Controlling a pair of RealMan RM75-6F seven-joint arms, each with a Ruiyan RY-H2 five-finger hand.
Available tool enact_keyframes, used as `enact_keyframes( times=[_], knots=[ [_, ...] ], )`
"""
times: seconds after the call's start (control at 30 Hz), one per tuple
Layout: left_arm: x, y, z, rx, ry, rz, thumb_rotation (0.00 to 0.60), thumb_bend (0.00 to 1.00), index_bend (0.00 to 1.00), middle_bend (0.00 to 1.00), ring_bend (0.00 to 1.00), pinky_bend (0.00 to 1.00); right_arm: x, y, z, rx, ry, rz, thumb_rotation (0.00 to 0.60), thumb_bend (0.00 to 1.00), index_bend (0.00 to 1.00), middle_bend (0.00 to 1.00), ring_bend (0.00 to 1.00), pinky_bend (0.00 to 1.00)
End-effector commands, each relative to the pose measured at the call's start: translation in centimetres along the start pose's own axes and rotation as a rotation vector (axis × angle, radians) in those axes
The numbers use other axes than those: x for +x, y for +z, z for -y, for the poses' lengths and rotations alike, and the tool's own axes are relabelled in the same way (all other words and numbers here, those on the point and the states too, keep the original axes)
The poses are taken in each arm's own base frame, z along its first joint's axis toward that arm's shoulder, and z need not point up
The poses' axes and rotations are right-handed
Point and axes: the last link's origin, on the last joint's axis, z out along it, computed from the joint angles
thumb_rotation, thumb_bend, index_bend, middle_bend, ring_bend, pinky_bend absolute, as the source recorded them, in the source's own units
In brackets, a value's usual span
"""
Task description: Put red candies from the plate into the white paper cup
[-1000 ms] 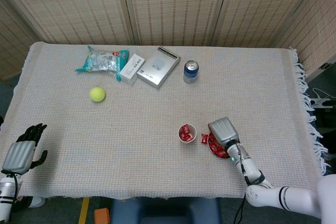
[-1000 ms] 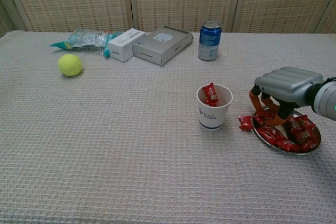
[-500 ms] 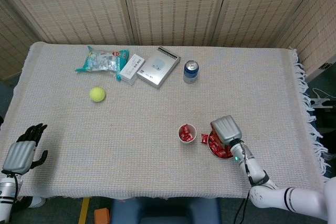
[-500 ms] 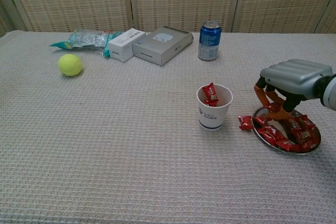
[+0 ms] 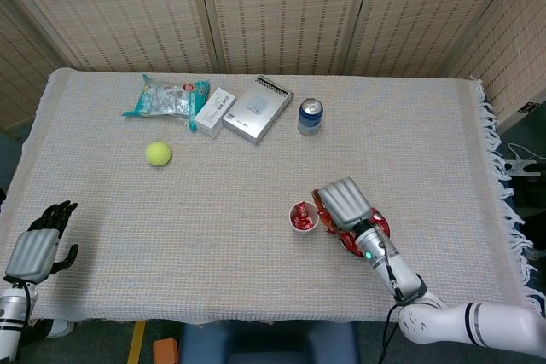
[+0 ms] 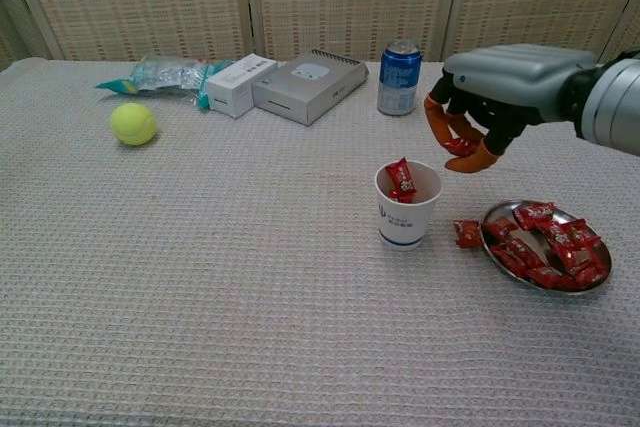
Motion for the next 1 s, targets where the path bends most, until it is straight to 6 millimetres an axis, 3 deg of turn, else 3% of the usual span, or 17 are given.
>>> enact_keyframes(
  times=[0.03,0.33,0.53,0.77,1.0],
  knots=[
    [0.1,0.0,0.1,0.000,-0.002,0.000,0.600,0.45,0.00,0.00,0.00,0.20,0.0,0.9,1.6,0.015,-0.005,0.004,0.600,0.20,0.60,0.76,0.78,1.00],
    [0.3,0.0,0.3,0.002,-0.012,-0.007,0.600,0.45,0.00,0.00,0.00,0.20,-1.6,2.4,3.5,0.018,-0.026,0.041,0.600,0.20,0.46,0.76,0.78,1.00],
    [0.4,0.0,0.4,0.001,-0.016,-0.007,0.600,0.45,0.00,0.00,0.00,0.20,-1.3,2.1,3.0,0.008,-0.039,0.037,0.600,0.20,0.35,0.76,0.78,1.00],
    [0.2,0.0,0.2,-0.002,-0.010,-0.002,0.600,0.45,0.00,0.00,0.00,0.21,-1.3,1.6,2.4,0.004,-0.057,0.060,0.600,0.20,0.30,0.76,0.78,1.00],
    [0.3,0.0,0.3,0.002,-0.011,-0.004,0.600,0.45,0.00,0.00,0.00,0.21,-1.5,2.0,2.9,0.013,-0.046,0.064,0.600,0.20,0.17,0.74,0.77,1.00]
  ],
)
